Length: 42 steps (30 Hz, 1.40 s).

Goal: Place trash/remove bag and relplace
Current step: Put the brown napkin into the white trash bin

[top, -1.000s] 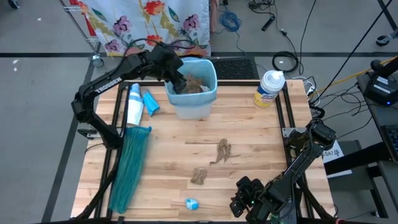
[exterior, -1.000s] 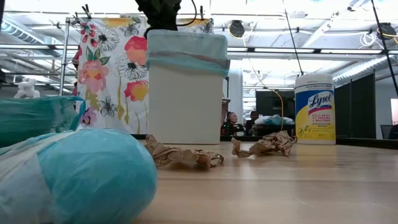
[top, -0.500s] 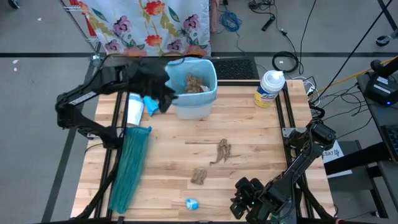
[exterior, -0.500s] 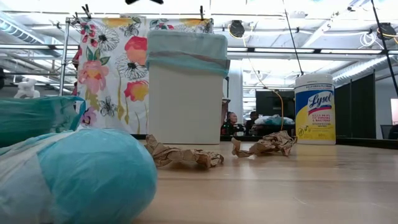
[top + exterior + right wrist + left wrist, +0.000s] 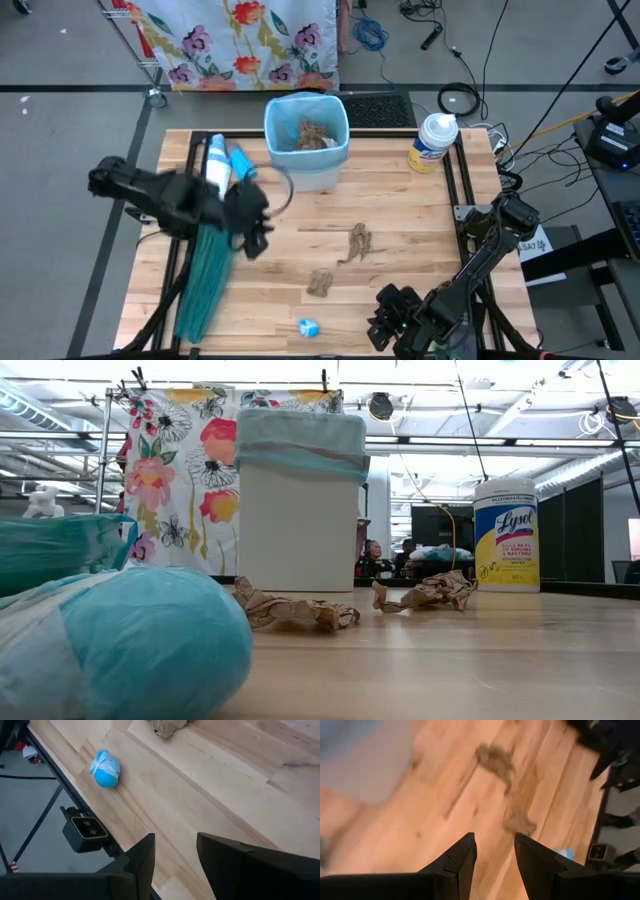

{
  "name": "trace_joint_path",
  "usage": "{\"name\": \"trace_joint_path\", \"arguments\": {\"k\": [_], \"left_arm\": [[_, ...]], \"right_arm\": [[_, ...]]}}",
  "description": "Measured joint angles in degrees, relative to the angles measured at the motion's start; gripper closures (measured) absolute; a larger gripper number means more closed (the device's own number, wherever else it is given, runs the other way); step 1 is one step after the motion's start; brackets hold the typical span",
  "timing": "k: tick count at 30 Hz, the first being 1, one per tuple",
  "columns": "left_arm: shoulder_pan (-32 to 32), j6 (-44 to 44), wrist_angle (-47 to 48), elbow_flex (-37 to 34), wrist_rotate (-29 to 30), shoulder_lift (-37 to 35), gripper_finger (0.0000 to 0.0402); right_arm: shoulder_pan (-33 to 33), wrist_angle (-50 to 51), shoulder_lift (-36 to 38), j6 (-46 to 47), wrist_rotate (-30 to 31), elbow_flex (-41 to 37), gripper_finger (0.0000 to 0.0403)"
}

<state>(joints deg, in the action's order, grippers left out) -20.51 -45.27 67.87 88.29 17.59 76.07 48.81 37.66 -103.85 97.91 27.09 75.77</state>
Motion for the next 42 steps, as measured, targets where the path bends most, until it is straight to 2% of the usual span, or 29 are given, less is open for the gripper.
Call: {"name": "trace_joint_path", "arguments": {"k": [4, 11, 18, 23, 26, 30, 36, 42], "left_arm": [[-8.18, -11.61, -1.03, -7.19, 2.11, -0.01, 0.0263], [-17.91, -22.85, -17.66, -20.71, 2.53, 0.02, 0.0263], [-23.45, -29.21, -30.04, -31.56, 2.61, 0.00, 0.0263], [-24.64, -30.79, -32.92, -35.66, 1.84, -0.02, 0.0263], [-24.49, -30.38, -32.69, -37.01, 1.39, -0.05, 0.0263], [-23.57, -28.03, -32.45, -39.38, 1.31, -1.83, 0.0263], [-19.64, -20.28, -32.48, -43.13, 1.03, -8.16, 0.0263], [-11.90, -8.26, -31.95, -45.88, -3.06, -16.15, 0.0263]], "right_arm": [[-0.61, -0.95, 0.00, -0.02, -0.04, 0.00, 0.0264], [-1.81, -1.12, 0.00, -5.88, 0.00, 0.00, 0.0264], [-5.22, -0.57, 0.00, -9.23, -0.13, 0.00, 0.0268], [-7.84, 9.41, 0.00, -10.01, -1.29, 2.41, 0.0290], [-9.60, 19.70, 0.01, -7.98, -1.80, 5.17, 0.0308], [-12.15, 27.28, 0.04, -7.48, -1.69, 7.59, 0.0323], [-15.07, 27.23, 0.04, -9.23, -1.68, 7.69, 0.0324], [-16.51, 24.84, 0.04, -7.24, -3.21, 7.69, 0.0324]]}}
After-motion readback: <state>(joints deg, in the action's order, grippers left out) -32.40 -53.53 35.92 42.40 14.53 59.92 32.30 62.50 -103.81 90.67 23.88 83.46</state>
